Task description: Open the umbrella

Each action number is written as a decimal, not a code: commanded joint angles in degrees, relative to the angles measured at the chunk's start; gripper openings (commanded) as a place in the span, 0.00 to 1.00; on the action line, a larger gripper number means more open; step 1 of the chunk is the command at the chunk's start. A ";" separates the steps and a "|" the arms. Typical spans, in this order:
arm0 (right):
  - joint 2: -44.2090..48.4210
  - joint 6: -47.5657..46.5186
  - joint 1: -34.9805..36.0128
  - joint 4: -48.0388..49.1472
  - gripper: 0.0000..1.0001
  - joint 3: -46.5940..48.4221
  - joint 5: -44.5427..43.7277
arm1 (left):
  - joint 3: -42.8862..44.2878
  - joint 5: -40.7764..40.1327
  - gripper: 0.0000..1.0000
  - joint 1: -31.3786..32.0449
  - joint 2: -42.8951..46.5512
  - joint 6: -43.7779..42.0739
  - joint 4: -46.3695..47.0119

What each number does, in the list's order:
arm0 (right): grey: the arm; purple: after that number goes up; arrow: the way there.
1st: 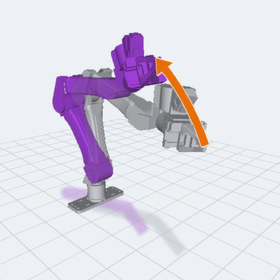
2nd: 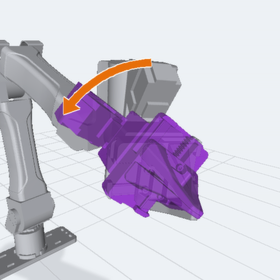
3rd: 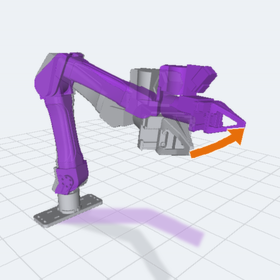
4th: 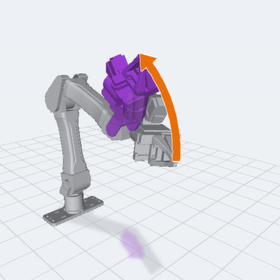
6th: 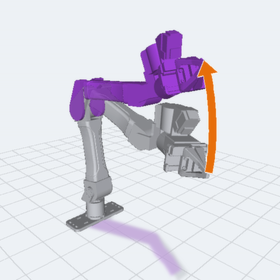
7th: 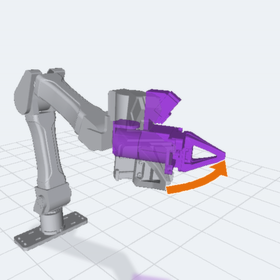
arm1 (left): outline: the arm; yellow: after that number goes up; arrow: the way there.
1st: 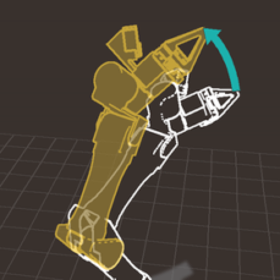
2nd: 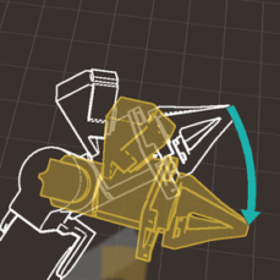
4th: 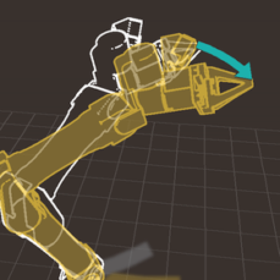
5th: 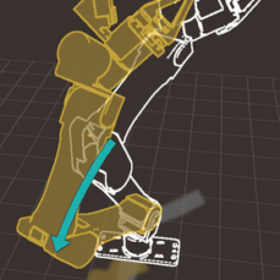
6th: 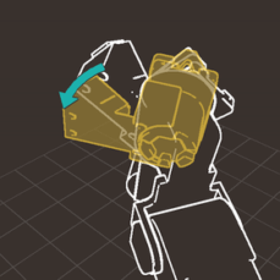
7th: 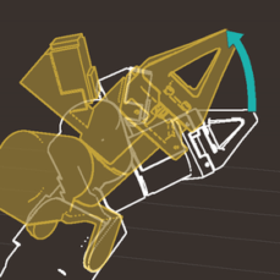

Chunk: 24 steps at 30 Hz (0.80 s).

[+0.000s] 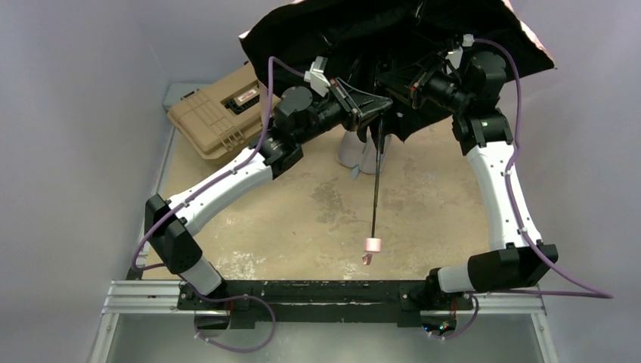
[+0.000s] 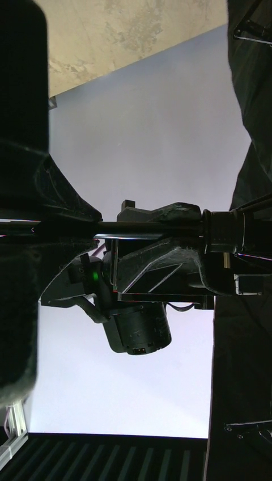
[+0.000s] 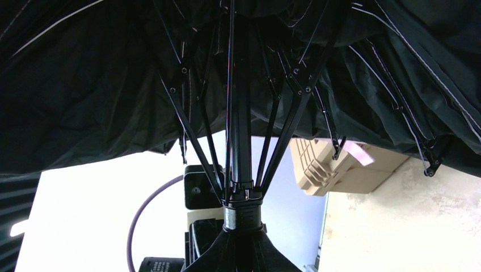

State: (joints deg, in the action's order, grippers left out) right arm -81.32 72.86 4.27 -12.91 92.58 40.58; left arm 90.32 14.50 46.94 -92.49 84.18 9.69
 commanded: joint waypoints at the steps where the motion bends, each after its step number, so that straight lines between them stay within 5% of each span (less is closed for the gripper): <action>1: -5.21 4.27 -9.23 21.29 0.11 4.77 -34.98 | -0.40 30.89 0.00 10.70 4.87 -3.90 -11.41; 15: -12.83 13.68 -10.77 26.73 0.13 15.95 -39.94 | 6.12 31.20 0.00 12.63 1.83 -9.60 -21.34; 24: -7.39 11.51 -10.78 24.65 0.14 8.15 -34.78 | 7.23 29.06 0.00 12.36 1.46 -11.36 -24.44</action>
State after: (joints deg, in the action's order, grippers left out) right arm -91.59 85.25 -4.75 7.77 104.90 15.75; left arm 96.60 26.70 54.70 -93.08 76.84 -8.82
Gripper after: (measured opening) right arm 0.139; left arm 0.077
